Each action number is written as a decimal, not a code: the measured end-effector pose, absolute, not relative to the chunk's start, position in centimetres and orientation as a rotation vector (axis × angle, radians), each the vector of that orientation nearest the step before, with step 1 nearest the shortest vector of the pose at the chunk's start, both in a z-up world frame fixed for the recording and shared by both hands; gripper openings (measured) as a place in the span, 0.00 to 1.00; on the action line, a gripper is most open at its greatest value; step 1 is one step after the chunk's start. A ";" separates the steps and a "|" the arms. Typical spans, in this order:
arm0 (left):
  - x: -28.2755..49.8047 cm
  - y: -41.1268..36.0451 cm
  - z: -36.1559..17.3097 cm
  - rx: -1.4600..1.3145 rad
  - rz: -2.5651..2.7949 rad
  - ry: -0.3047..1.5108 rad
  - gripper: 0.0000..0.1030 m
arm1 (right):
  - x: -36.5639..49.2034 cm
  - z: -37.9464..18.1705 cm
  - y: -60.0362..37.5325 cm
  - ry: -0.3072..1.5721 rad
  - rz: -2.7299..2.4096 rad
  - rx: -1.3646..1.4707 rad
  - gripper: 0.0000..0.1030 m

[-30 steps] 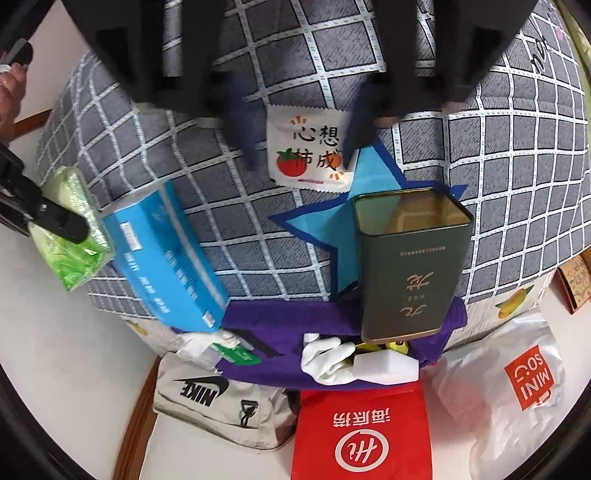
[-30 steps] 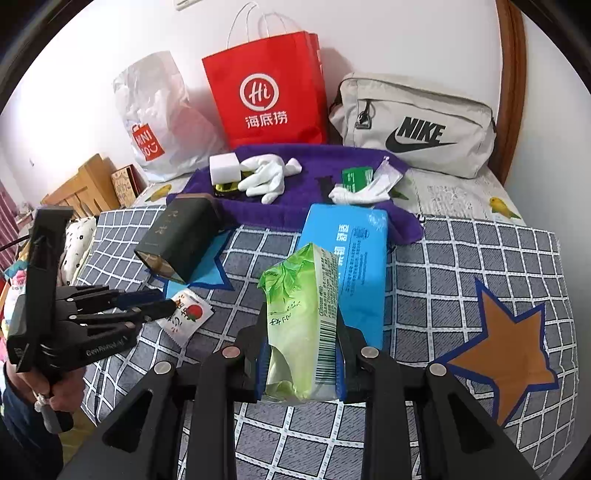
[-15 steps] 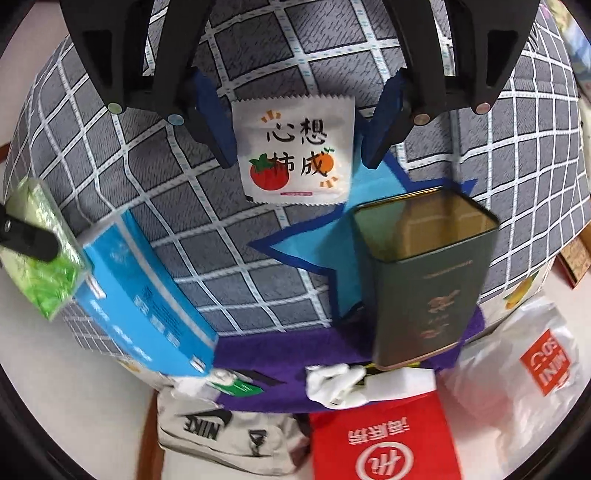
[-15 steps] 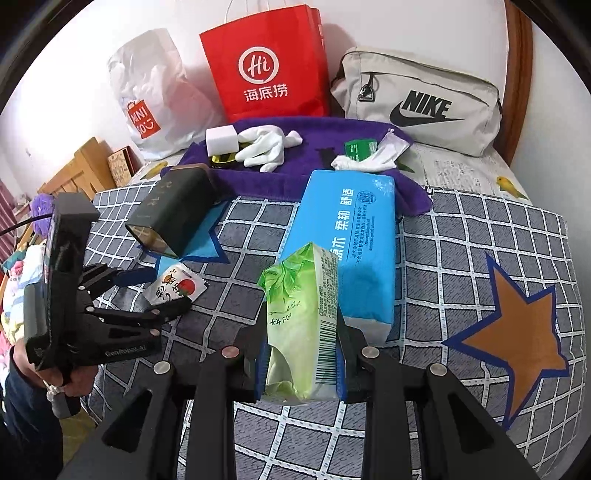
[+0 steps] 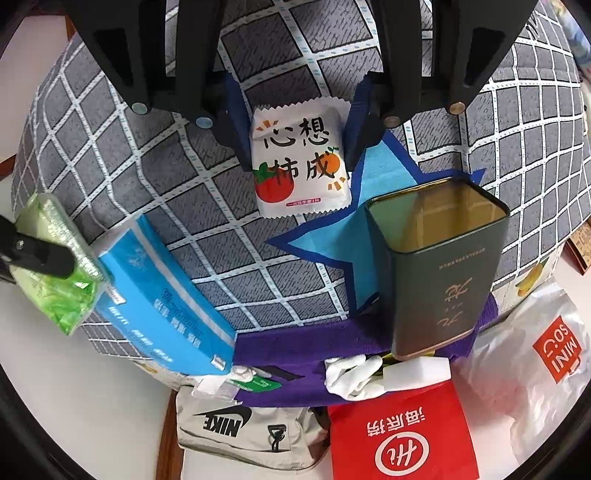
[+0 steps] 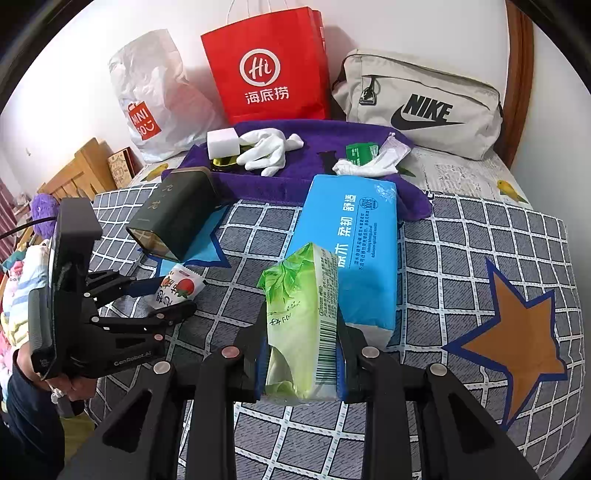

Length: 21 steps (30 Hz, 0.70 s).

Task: Organize soft objects
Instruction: 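Carry the sachet with the left gripper while the right carries the wipes pack to the purple towel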

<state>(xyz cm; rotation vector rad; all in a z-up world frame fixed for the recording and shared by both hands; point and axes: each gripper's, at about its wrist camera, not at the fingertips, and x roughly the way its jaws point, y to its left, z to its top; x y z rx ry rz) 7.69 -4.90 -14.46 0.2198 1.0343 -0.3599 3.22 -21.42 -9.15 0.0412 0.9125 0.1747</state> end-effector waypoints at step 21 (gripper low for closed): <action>9.6 -4.2 -6.6 0.132 -0.323 0.927 0.43 | 5.0 -5.7 -21.9 0.803 0.146 0.027 0.27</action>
